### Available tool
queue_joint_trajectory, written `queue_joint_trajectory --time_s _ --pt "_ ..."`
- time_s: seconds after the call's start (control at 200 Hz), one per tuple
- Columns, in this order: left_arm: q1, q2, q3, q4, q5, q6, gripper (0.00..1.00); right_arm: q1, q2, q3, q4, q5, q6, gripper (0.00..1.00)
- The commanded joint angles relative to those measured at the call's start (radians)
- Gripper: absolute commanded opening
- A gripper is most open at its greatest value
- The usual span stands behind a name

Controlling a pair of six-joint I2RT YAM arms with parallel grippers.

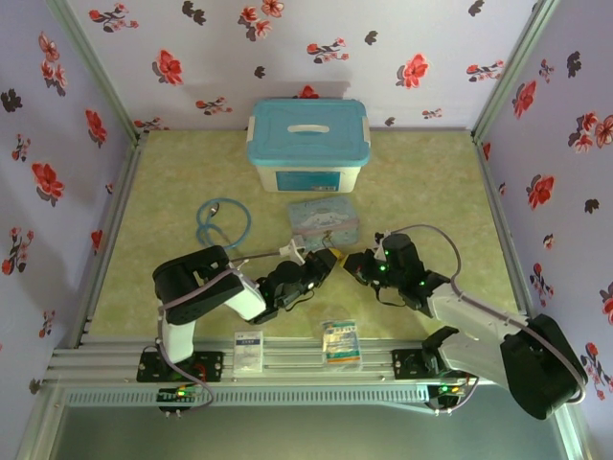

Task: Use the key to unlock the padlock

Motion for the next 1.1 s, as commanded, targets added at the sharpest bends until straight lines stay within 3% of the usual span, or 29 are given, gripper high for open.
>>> queue_joint_trajectory --time_s 0.0,0.37,0.435,0.505,0.815,0.9,1.095 --pt "-0.013 -0.008 -0.009 0.017 0.001 0.009 0.0 -0.019 0.003 0.006 0.024 0.037 -0.012 0.09" --pt "-0.025 -0.007 -0.003 0.02 -0.001 0.01 0.0 -0.018 0.12 -0.018 0.214 0.04 0.06 0.03" --pt "-0.026 -0.007 -0.006 0.02 -0.003 0.009 0.0 -0.018 0.129 -0.01 0.214 0.039 0.059 0.06" --pt "-0.026 -0.006 -0.015 0.022 -0.013 0.014 0.0 -0.018 0.122 -0.006 0.191 0.049 0.048 0.16" --pt "-0.026 0.066 -0.029 0.03 -0.058 -0.025 0.0 -0.018 0.037 -0.017 -0.063 0.105 -0.105 0.24" --pt "-0.024 0.059 -0.033 0.029 -0.065 -0.015 0.0 -0.01 0.015 0.011 -0.15 0.122 -0.218 0.29" --pt "-0.024 0.046 -0.048 0.028 -0.07 -0.002 0.0 0.13 0.013 0.179 -0.508 0.393 -0.568 0.33"
